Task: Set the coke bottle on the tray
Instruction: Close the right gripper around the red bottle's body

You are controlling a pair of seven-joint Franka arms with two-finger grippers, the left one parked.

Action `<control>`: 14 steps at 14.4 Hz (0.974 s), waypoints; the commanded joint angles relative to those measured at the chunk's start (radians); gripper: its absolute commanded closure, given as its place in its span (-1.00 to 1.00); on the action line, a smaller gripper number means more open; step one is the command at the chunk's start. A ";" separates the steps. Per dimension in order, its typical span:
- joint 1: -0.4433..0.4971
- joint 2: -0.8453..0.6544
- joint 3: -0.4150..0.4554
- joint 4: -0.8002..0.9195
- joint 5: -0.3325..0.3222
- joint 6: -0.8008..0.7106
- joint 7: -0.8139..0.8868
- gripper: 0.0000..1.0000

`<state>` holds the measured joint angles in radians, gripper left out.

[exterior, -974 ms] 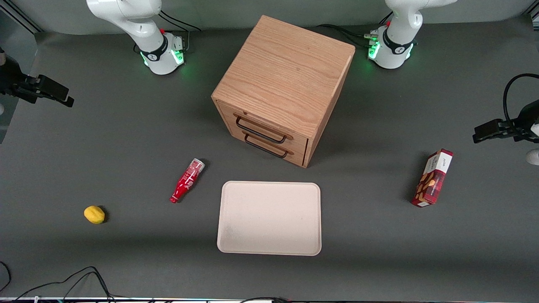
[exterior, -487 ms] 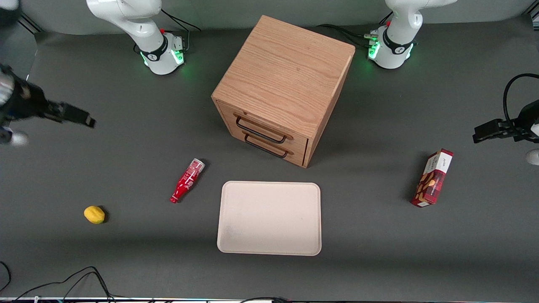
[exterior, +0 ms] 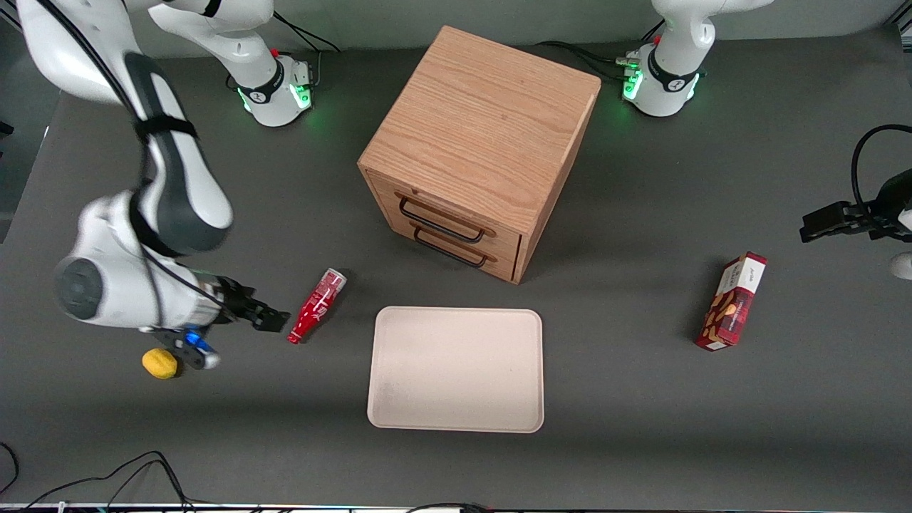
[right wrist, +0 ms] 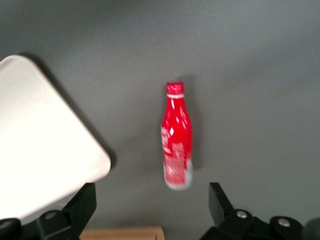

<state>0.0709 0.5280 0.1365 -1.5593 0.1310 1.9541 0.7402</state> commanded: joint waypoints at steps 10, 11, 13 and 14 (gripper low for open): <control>0.006 0.070 0.032 -0.304 -0.080 0.406 0.054 -1.00; 0.006 0.072 0.034 -0.314 -0.080 0.423 0.056 -1.00; 0.004 0.072 0.040 -0.338 -0.080 0.448 0.054 -1.00; 0.004 0.072 0.040 -0.344 -0.080 0.451 0.050 -0.71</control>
<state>0.0774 0.6181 0.1672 -1.8674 0.0752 2.3766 0.7634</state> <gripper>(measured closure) 0.000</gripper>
